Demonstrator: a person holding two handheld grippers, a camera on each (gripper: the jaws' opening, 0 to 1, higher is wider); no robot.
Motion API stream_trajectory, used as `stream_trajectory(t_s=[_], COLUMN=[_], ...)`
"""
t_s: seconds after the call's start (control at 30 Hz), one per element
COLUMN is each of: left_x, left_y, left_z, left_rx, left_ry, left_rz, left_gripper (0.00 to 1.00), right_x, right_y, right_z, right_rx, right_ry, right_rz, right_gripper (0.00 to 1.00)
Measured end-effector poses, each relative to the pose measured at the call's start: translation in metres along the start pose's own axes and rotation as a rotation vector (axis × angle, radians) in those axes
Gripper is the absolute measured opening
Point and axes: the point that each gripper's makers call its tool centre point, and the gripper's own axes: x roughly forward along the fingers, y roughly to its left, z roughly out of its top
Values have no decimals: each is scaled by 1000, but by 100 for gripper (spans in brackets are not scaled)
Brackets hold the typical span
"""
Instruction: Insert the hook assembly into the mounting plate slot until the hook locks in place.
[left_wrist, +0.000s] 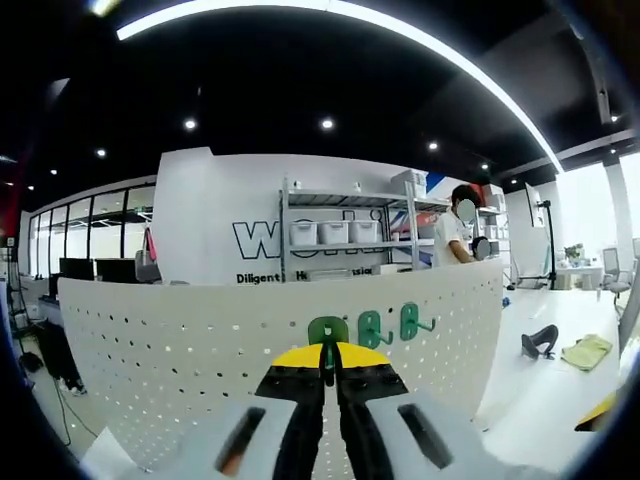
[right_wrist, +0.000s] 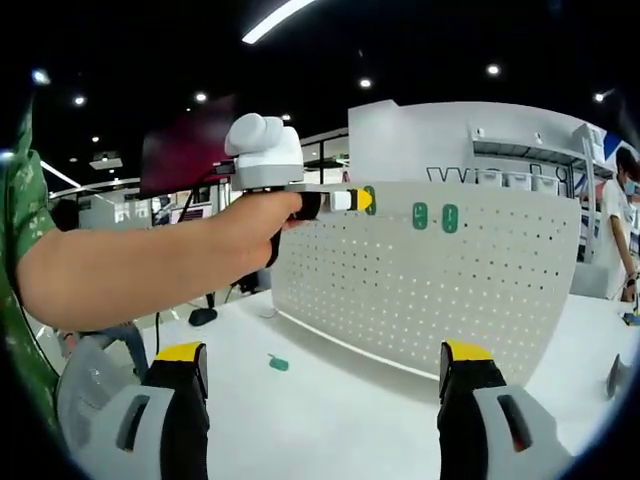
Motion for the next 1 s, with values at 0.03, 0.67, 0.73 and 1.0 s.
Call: stream_trajectory(t_s=[0.03, 0.67, 0.73, 1.0], left_x=[2, 28, 29, 34], left_y=[-1, 2, 3, 2], left_z=[-1, -8, -9, -12], left_rx=[0, -18, -26, -38], left_ry=[0, 9, 10, 20], left_rz=[3, 86, 93, 118], left_gripper=[3, 3, 3, 3], right_x=[0, 2, 2, 4], right_y=[-2, -15, -15, -17], right_z=[-1, -3, -5, -10], right_rx=[1, -4, -2, 1], right_ry=[2, 18, 23, 33], right_rz=[-1, -2, 0, 13], right_gripper=[99, 99, 99, 99])
